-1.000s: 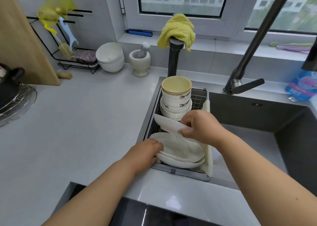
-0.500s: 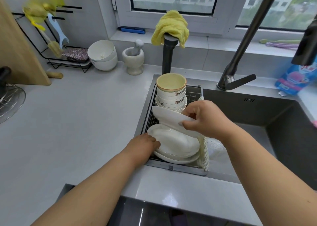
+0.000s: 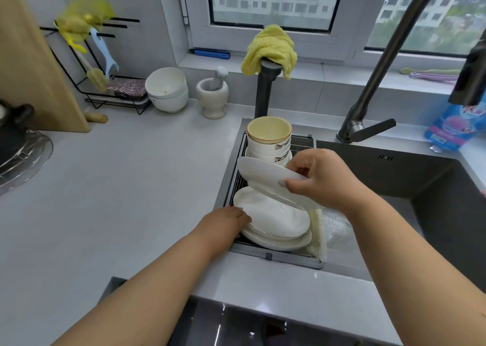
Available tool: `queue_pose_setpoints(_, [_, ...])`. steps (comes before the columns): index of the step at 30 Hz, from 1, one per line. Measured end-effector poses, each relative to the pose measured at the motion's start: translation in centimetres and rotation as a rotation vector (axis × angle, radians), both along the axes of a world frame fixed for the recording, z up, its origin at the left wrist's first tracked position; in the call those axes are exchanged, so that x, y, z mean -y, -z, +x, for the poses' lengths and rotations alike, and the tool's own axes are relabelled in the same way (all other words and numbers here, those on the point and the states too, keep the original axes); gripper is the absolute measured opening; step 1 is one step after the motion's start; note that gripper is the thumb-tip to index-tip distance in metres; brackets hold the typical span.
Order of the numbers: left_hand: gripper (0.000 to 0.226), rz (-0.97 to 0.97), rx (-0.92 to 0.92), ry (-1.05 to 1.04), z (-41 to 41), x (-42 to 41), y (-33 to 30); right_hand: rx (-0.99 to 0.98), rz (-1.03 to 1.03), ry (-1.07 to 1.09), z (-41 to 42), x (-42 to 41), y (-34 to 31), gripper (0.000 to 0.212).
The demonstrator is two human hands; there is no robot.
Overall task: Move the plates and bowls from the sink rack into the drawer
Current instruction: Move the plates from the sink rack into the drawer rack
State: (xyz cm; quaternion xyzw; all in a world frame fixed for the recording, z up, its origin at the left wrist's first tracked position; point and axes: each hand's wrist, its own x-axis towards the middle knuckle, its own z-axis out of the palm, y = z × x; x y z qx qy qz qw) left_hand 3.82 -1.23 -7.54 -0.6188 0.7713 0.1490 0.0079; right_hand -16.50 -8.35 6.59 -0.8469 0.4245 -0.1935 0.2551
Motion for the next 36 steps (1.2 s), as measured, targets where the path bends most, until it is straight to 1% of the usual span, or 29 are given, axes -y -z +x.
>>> queue_pose_setpoints(3, [0.044,-0.005,0.025,-0.018,-0.4,-0.6,-0.4,0.022,-0.012,-0.005,0.3,-0.6,-0.3,0.009])
queue_pose_setpoints(7, [0.053,0.043,0.147,0.002,-1.1,-1.1,-0.7,0.042,-0.035,0.0,0.3,-1.8,-0.8,0.011])
queue_pose_setpoints(9, [0.056,0.066,0.17,-0.011,-1.6,-1.2,-1.1,0.052,-0.04,0.015,0.1,-2.5,-1.3,0.011])
queue_pose_setpoints(11, [0.058,0.072,0.148,-0.042,-1.7,-1.4,-1.3,0.067,-0.048,0.032,-0.4,-3.1,-1.8,0.01])
queue_pose_setpoints(13, [0.06,0.052,0.074,-0.104,-1.5,-2.0,-1.3,0.081,-0.055,0.04,-1.2,-3.5,-2.4,0.008])
queue_pose_setpoints(15, [0.063,-0.027,-0.089,-0.227,-1.2,-2.7,-1.3,0.083,-0.079,0.036,-2.0,-3.8,-2.9,0.009])
queue_pose_setpoints(17, [0.063,-0.105,-0.29,-0.399,-0.9,-3.4,-1.6,0.061,-0.13,0.017,-2.5,-3.9,-3.1,0.012])
queue_pose_setpoints(19, [0.055,-0.144,-0.434,-0.588,-0.8,-4.4,-2.5,0.038,-0.202,-0.025,-2.7,-4.2,-3.1,0.013])
queue_pose_setpoints(22, [0.036,-0.219,-0.663,-0.823,-0.8,-6.3,-3.9,0.027,-0.3,-0.107,-2.3,-5.0,-2.9,0.011])
queue_pose_setpoints(23, [0.032,-0.226,-0.787,-0.906,-0.8,-7.0,-4.5,0.023,-0.324,-0.135,-2.2,-5.6,-2.8,0.012])
queue_pose_setpoints(24, [0.03,-0.202,-0.959,-0.996,-1.0,-7.7,-5.2,0.027,-0.348,-0.164,-2.0,-6.3,-2.6,0.013])
queue_pose_setpoints(26, [0.031,-0.091,-1.368,-1.149,-1.8,-9.6,-7.0,0.059,-0.419,-0.252,-1.7,-8.3,-2.3,0.013])
queue_pose_setpoints(28, [0.043,0.028,-1.667,-1.222,-2.9,-12.1,-8.5,0.089,-0.491,-0.381,-1.4,-10.5,-1.5,0.013])
queue_pose_setpoints(30, [0.054,0.094,-1.88,-1.24,-3.9,-14.7,-9.1,0.086,-0.508,-0.497,-1.3,-12.7,-0.4,0.012])
queue_pose_setpoints(31, [0.053,0.09,-1.964,-1.243,-4.4,-16.2,-9.3,0.093,-0.502,-0.547,-1.5,-13.7,0.1,0.011])
queue_pose_setpoints(32, [0.048,0.063,-2.021,-1.254,-5.0,-17.7,-9.3,0.113,-0.493,-0.599,-1.7,-14.7,0.6,0.01])
queue_pose_setpoints(34, [0.038,-0.011,-2.068,-1.313,-6.4,-20.7,-9.3,0.133,-0.467,-0.696,-2.3,-16.7,1.4,0.008])
queue_pose_setpoints(36, [0.045,-0.099,-2.081,-1.393,-7.7,-23.8,-9.0,0.123,-0.443,-0.797,-2.9,-18.6,1.9,0.008])
